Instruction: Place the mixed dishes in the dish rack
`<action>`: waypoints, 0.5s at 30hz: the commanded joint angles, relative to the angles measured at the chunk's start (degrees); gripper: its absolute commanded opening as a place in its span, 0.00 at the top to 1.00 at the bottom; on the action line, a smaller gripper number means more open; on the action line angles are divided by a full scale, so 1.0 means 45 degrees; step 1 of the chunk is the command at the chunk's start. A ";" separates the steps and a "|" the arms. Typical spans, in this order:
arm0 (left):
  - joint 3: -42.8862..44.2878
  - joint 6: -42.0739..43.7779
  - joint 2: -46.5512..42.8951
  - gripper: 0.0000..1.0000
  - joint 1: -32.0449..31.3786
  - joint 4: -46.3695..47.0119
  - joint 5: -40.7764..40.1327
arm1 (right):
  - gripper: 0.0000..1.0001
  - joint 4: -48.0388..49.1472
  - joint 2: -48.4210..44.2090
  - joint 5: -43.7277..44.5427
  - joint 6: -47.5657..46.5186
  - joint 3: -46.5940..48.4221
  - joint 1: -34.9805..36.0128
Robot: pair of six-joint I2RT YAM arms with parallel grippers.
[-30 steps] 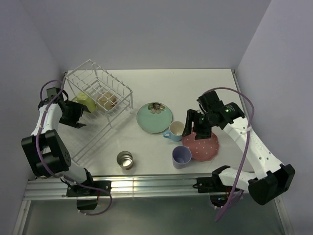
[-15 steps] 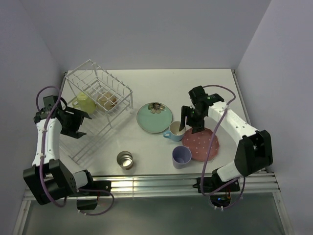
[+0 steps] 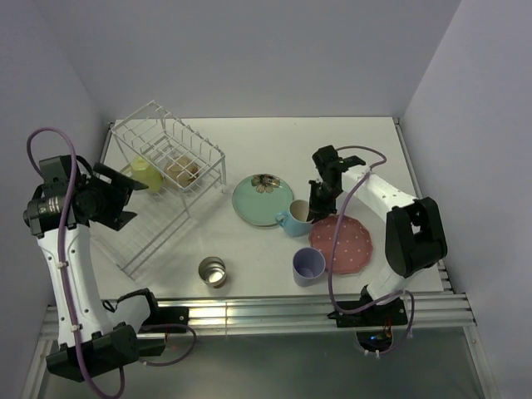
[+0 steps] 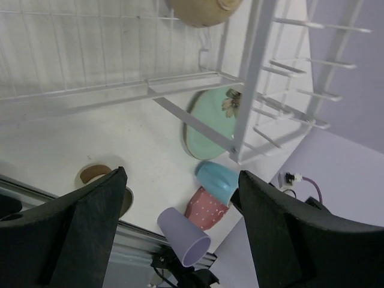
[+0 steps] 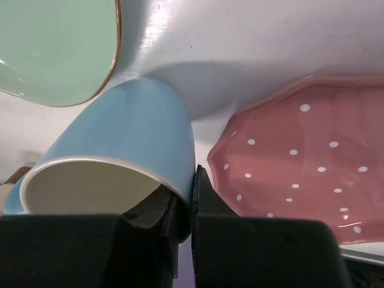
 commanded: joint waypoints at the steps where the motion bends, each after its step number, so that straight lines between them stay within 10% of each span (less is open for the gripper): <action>1: 0.1612 0.0406 0.0034 0.18 -0.0054 -0.0891 0.0642 | 1.00 -0.0195 -0.0084 0.0139 0.0039 0.1188 0.0011; 9: 0.7388 0.1343 0.3002 0.09 -0.1512 -0.0365 0.2302 | 1.00 -0.1838 -0.1038 -0.2329 0.1111 0.4445 -0.0125; 15: 0.5781 0.0642 0.3320 0.11 -0.4771 0.4335 0.3395 | 1.00 0.0013 -0.1547 -0.7939 0.4019 0.5116 -0.0379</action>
